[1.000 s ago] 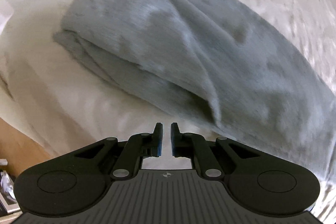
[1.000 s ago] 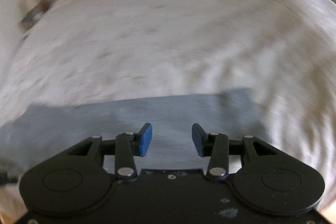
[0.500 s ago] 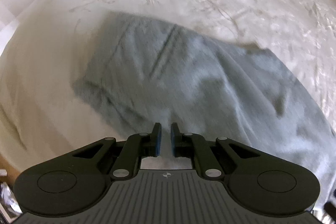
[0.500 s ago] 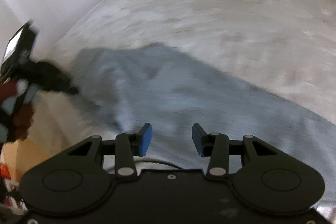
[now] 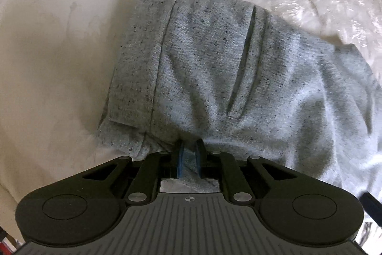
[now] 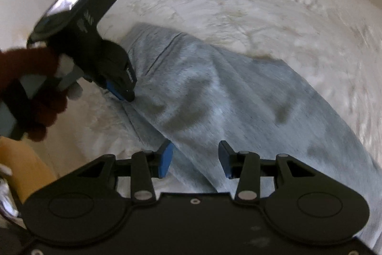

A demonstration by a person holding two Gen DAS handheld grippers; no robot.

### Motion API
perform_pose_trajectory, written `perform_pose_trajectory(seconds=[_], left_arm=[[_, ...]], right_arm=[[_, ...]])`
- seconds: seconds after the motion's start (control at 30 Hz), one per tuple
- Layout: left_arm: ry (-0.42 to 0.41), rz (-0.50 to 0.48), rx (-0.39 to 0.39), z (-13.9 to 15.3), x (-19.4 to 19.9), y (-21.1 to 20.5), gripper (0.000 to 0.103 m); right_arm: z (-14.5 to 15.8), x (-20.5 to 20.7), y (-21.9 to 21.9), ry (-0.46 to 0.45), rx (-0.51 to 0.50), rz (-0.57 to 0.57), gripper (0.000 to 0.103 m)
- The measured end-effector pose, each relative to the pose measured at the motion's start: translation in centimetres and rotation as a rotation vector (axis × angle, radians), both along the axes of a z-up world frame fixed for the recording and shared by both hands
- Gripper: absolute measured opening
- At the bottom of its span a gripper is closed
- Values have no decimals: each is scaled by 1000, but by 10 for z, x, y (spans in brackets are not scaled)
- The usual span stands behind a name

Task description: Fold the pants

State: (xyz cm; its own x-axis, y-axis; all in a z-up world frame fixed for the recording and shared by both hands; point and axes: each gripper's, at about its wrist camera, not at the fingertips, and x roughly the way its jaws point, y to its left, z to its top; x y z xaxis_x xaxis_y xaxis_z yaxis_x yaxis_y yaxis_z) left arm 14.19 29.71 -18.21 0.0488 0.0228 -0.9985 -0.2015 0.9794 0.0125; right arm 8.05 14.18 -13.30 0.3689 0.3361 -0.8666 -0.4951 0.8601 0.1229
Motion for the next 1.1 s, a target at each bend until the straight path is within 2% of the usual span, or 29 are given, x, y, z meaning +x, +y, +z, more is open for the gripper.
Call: perform_pose_trajectory(seconds=[0.13, 0.27, 0.33, 0.43, 0.47, 0.57, 0.6, 0.63, 0.67, 0.77, 0.9, 0.93, 1.0, 1.1], left_arm=[[-43, 18, -36, 18, -4, 9, 12], [-88, 14, -19, 37, -11, 20, 12], [-102, 14, -14, 45, -13, 24, 12], [-115, 18, -7, 53, -14, 30, 12], [-117, 18, -5, 54, -15, 29, 12], [-117, 25, -6, 56, -16, 34, 12], [-116, 25, -6, 56, -13, 33, 12], [-117, 24, -5, 56, -12, 33, 12], [-120, 20, -3, 58, -11, 32, 12], [-144, 7, 1, 68, -11, 32, 12], [-208, -20, 14, 89, -6, 28, 12], [-227, -31, 15, 95, -4, 25, 12], [-247, -50, 7, 99, 2, 18, 12], [-246, -85, -10, 92, 14, 2, 12]], right_arm=[[-12, 5, 29, -43, -62, 91, 45], [-21, 1, 57, -114, -135, 213, 43], [-29, -1, 69, -142, -157, 286, 37], [-41, -8, 84, -184, -216, 385, 36], [-47, -12, 90, -208, -250, 422, 34], [-59, -22, 98, -290, -343, 495, 19], [-62, -24, 99, -323, -364, 508, 9], [-62, -24, 98, -346, -369, 507, 7], [-59, -22, 96, -348, -362, 494, 6], [-31, -10, 83, -301, -239, 371, 6], [12, 4, 55, -132, 31, 217, 6], [14, 2, 53, -99, 62, 209, 6], [7, -4, 58, -63, 47, 232, 6], [-15, -15, 75, -59, -37, 313, 6]])
